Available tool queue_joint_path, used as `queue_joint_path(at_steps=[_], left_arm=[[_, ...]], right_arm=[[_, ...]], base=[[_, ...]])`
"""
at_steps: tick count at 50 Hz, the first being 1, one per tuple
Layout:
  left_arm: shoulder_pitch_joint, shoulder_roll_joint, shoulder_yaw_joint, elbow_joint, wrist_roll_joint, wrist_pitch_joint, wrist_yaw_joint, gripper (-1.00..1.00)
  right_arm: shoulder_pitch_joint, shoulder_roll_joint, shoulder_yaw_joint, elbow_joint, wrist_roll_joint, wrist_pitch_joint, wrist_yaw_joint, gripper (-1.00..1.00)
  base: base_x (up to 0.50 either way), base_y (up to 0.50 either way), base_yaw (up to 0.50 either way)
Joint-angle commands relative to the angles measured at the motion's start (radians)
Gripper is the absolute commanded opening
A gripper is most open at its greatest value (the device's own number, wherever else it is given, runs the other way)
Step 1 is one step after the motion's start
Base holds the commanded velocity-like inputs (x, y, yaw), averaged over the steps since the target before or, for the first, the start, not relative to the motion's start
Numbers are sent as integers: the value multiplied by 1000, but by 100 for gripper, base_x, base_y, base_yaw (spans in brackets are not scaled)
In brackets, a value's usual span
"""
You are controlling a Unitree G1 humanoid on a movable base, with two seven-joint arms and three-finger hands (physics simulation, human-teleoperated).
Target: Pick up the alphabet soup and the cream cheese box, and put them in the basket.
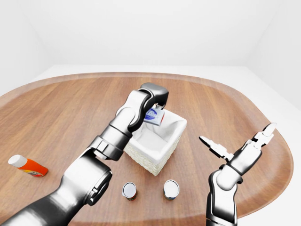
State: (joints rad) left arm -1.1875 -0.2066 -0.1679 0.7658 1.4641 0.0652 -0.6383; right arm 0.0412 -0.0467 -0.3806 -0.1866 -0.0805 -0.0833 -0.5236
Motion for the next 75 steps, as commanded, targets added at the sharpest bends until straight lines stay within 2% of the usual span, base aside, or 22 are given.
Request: queue_joint_path(at_steps=[1,5,11,15,19,28,29,30,39,49,55,58,59,63,72,75], left_arm=[[-52,-8,-4,141,-36,15,54,-100],[-67,0,-2,203,-45,18,86,-100],[-92,3,0,242,-62,22,90,-100],[-87,9,-1,259,-72,22,98,-100],[-75,10,-3,282,-79,22,137,-100],[-84,10,-4,295,-90,22,156,-100],[-82,11,-4,291,-90,22,158,90],[-80,10,-1,288,-94,22,158,100],[-93,18,0,285,-105,22,179,100],[-105,39,-1,203,-98,22,160,100],[-89,57,8,130,-82,22,119,100],[-62,66,5,51,-67,22,99,100],[-47,76,-15,22,-33,22,92,100],[-1,79,0,-87,4,22,62,100],[60,97,27,-263,29,22,83,100],[79,91,33,-343,17,22,44,100]], right_arm=[[1,2,0,-3,0,0,0,100],[-1,1,0,7,1,-4,0,100],[0,0,0,0,2,-1,0,100],[3,1,0,0,1,-4,0,100],[4,2,2,2,-2,-4,0,100],[3,2,3,4,-6,-4,0,100],[3,2,3,2,-5,-4,0,100],[3,2,4,5,-6,-4,0,100],[3,3,3,4,-9,-4,0,100],[2,2,2,5,-8,-4,0,100],[4,3,3,-6,-9,-4,0,100],[1,3,4,8,-9,-4,0,100],[1,2,4,9,-10,-4,0,100],[3,3,5,1,-10,-4,0,100],[-1,1,5,5,-11,-4,0,100],[1,2,5,0,-11,-4,0,100]], base=[[0,0,0],[0,0,0],[0,0,0],[0,0,0],[0,0,0],[0,0,0],[0,0,0],[0,0,0],[0,0,0],[0,0,0],[0,0,0],[0,0,0],[0,0,0],[0,0,0],[0,0,0],[0,0,0]])
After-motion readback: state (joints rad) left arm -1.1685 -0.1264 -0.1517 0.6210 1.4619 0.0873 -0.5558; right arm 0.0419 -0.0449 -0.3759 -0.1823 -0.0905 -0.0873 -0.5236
